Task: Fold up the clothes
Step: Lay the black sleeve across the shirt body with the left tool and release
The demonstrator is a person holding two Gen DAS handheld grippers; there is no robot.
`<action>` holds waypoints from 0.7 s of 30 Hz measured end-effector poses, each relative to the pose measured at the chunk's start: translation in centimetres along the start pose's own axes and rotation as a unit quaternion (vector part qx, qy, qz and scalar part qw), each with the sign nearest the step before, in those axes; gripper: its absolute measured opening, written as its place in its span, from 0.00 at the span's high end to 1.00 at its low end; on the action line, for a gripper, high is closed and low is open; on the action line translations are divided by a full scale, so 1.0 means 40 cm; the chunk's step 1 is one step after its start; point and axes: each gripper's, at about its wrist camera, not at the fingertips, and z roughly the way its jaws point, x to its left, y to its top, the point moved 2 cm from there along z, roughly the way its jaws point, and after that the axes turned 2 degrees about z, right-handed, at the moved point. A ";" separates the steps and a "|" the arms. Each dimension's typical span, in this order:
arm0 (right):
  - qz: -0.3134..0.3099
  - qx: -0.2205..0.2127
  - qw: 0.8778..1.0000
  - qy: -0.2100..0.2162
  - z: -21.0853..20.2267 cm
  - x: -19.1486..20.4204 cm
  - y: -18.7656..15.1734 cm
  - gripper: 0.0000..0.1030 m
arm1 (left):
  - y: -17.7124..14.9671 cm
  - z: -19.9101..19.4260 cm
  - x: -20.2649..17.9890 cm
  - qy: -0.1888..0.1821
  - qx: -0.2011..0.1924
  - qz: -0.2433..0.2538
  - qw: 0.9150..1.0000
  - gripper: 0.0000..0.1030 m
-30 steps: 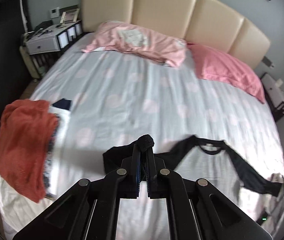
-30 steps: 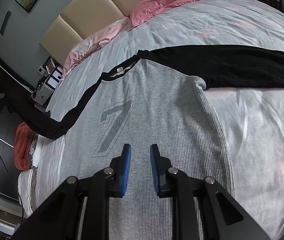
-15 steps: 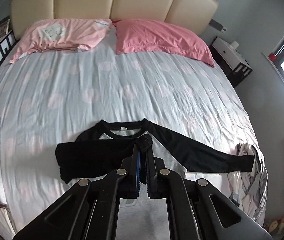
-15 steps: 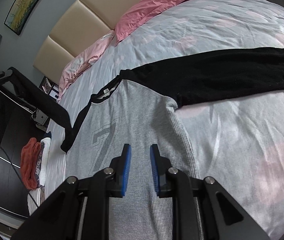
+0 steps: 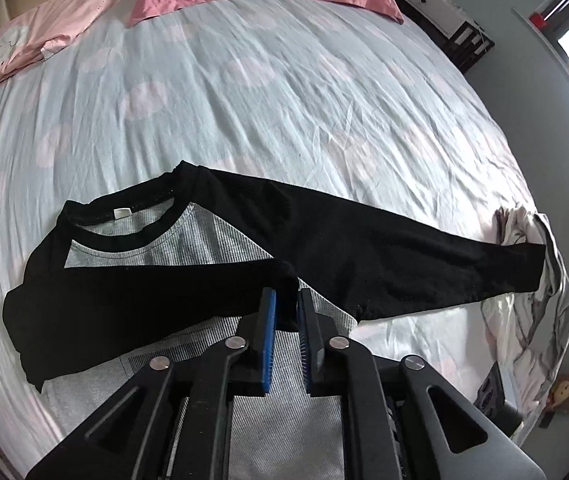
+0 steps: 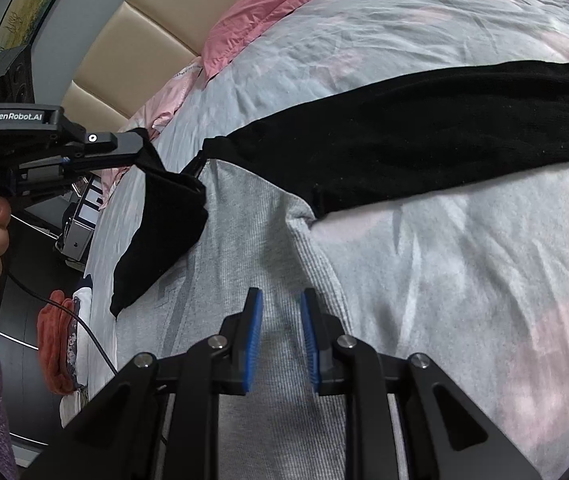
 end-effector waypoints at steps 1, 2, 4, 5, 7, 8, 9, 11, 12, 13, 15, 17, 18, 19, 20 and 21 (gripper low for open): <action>0.003 0.001 1.000 -0.002 0.003 -0.005 0.002 0.81 | -0.003 0.006 0.001 0.005 -0.001 0.004 1.000 0.72; 0.005 0.002 1.000 -0.002 0.006 -0.009 0.002 0.81 | -0.008 0.006 0.004 0.010 -0.004 0.010 1.000 0.67; 0.008 0.003 1.000 -0.003 0.010 -0.014 0.003 0.81 | -0.020 0.001 0.013 0.016 -0.012 0.018 1.000 0.67; 0.008 0.003 1.000 -0.003 0.011 -0.016 0.004 0.81 | -0.028 -0.007 0.022 0.017 -0.016 0.021 1.000 0.67; 0.003 0.002 1.000 -0.005 0.012 -0.012 0.002 0.81 | -0.046 -0.034 0.050 0.019 -0.031 0.020 0.999 0.67; 0.000 0.002 1.000 -0.006 0.013 -0.010 0.000 0.81 | -0.058 -0.051 0.071 0.026 -0.040 0.015 0.999 0.67; -0.003 0.002 1.000 -0.007 0.013 -0.008 -0.002 0.81 | -0.071 -0.068 0.094 0.037 -0.049 0.010 0.998 0.66; -0.008 0.001 1.000 -0.006 0.012 -0.002 -0.005 0.81 | -0.106 -0.102 0.155 0.076 -0.070 -0.009 0.995 0.66; -0.010 -0.001 1.000 -0.005 0.011 0.001 -0.006 0.81 | -0.121 -0.120 0.188 0.095 -0.082 -0.018 0.992 0.66; -0.012 -0.002 1.000 -0.004 0.010 0.004 -0.007 0.81 | -0.143 -0.133 0.224 0.116 -0.091 -0.026 0.989 0.66; -0.016 -0.005 1.000 -0.001 0.008 0.011 -0.010 0.81 | -0.199 -0.152 0.300 0.162 -0.104 -0.039 0.981 0.66; -0.022 -0.006 1.000 -0.002 0.007 0.018 -0.014 0.81 | -0.270 -0.155 0.377 0.205 -0.110 -0.051 0.971 0.66; -0.024 -0.005 1.000 -0.004 0.011 0.021 -0.019 0.81 | -0.304 -0.150 0.414 0.223 -0.110 -0.060 0.967 0.66; -0.027 -0.003 1.000 -0.007 0.014 0.025 -0.023 0.81 | -0.335 -0.142 0.451 0.235 -0.109 -0.071 0.963 0.66; -0.030 -0.001 1.000 -0.009 0.018 0.029 -0.027 0.81 | -0.365 -0.133 0.487 0.239 -0.106 -0.085 0.962 0.66; -0.033 0.001 0.999 -0.011 0.021 0.033 -0.031 0.81 | -0.387 -0.123 0.517 0.235 -0.105 -0.101 0.961 0.66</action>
